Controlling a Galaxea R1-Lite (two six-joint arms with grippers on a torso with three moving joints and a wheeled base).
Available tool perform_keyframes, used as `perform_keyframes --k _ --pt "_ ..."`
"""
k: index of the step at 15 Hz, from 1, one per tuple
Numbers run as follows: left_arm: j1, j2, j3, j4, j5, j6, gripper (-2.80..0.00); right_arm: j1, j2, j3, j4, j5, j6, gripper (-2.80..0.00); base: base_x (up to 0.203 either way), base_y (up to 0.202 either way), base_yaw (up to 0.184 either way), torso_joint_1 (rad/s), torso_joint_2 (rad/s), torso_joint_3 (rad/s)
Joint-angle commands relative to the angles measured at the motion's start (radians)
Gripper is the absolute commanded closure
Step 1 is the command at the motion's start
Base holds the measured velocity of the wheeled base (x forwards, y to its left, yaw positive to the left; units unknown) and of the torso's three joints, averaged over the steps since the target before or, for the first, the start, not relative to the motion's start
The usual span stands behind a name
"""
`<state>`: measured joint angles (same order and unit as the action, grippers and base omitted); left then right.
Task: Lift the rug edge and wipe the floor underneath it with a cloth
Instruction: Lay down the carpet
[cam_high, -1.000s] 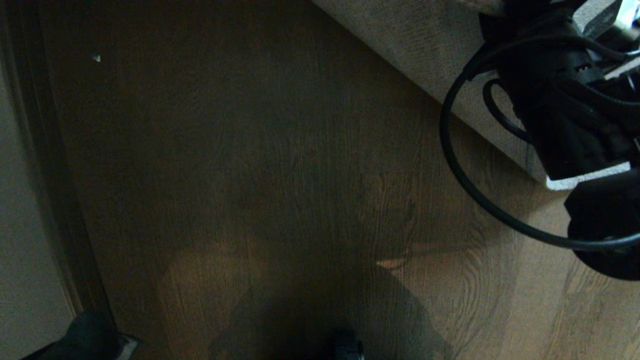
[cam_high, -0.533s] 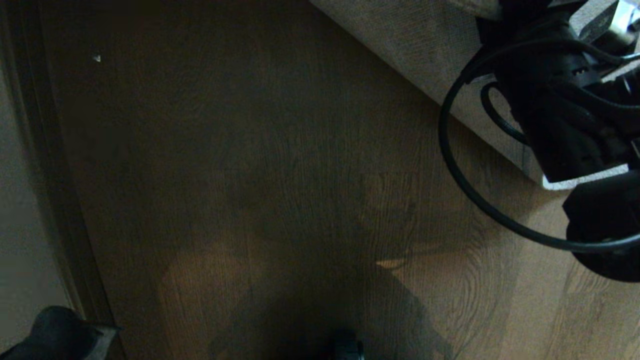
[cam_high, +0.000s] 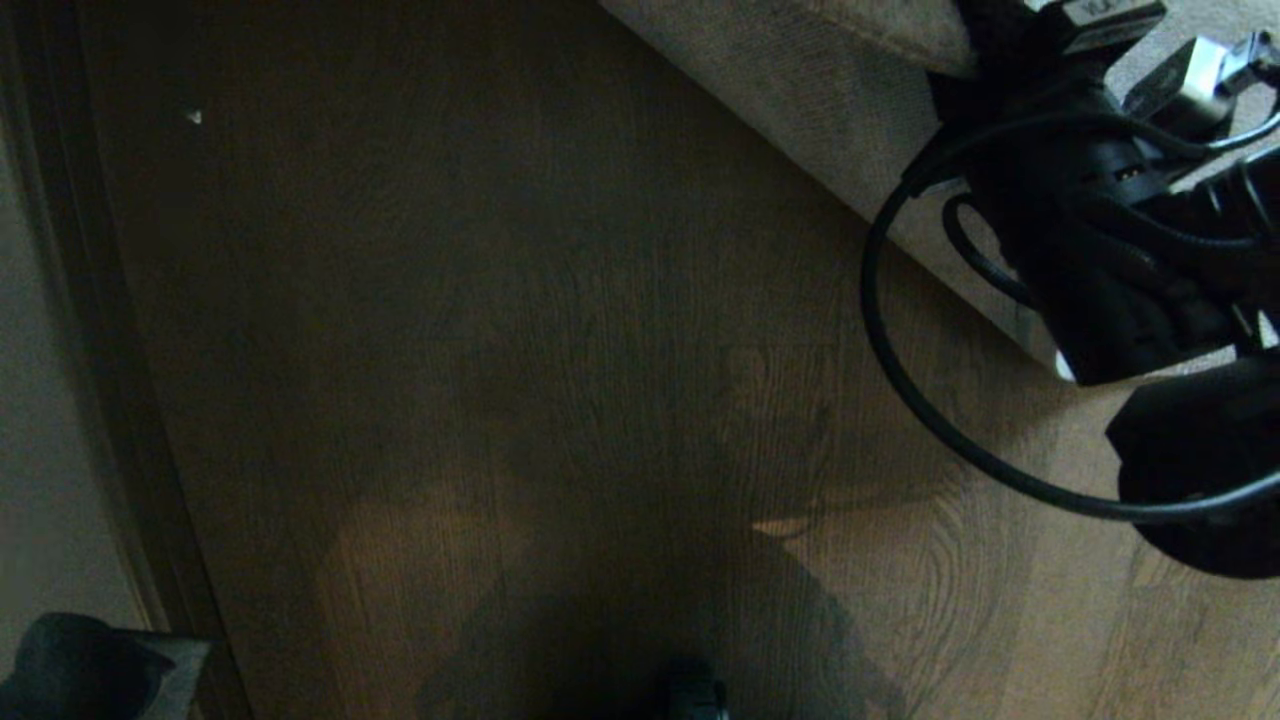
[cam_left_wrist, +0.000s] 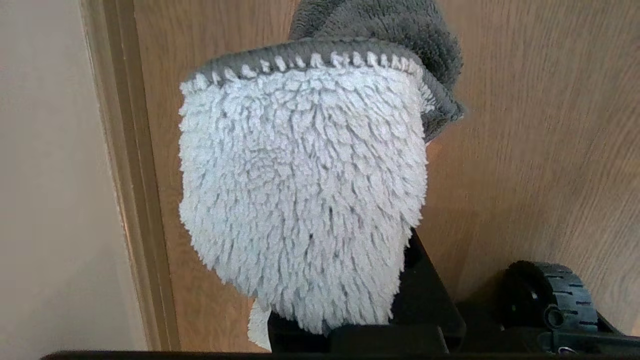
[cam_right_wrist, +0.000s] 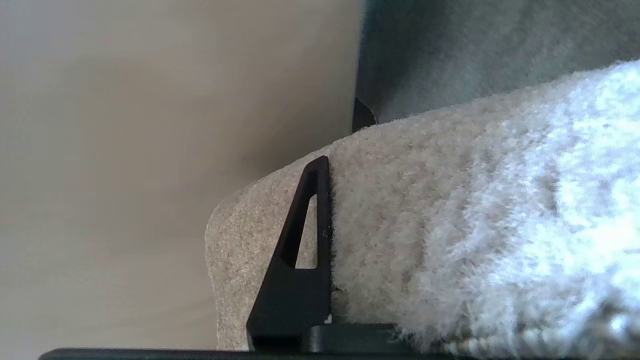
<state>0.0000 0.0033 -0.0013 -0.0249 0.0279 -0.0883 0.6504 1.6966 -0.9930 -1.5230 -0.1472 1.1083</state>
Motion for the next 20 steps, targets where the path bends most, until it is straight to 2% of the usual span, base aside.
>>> perform_keyframes --k 1,8,9,16,20 --pt "0.0 -0.003 0.0 -0.001 0.0 -0.001 0.0 0.0 0.022 0.003 -0.047 -0.002 0.009 0.0 0.0 0.0 0.0 0.0 0.0 0.0" --pt "0.0 -0.003 0.0 -0.002 0.001 -0.001 0.0 0.002 0.052 0.033 -0.047 -0.031 0.059 0.0 0.0 0.0 0.0 0.0 0.0 0.0" --pt "0.0 -0.003 0.0 -0.001 0.001 -0.001 0.0 0.002 0.048 0.038 -0.047 -0.031 0.066 -2.8 0.0 0.0 0.0 0.0 0.0 0.0" --pt "0.0 -0.003 0.0 -0.003 0.001 -0.001 0.0 0.028 0.018 0.081 -0.047 -0.037 0.086 -2.8 0.0 0.0 0.0 0.0 0.0 0.0" --pt "0.0 -0.003 0.001 -0.003 0.0 -0.001 0.0 0.147 -0.017 0.14 -0.047 -0.038 0.085 -2.8 0.0 0.0 0.0 0.0 0.0 0.0"
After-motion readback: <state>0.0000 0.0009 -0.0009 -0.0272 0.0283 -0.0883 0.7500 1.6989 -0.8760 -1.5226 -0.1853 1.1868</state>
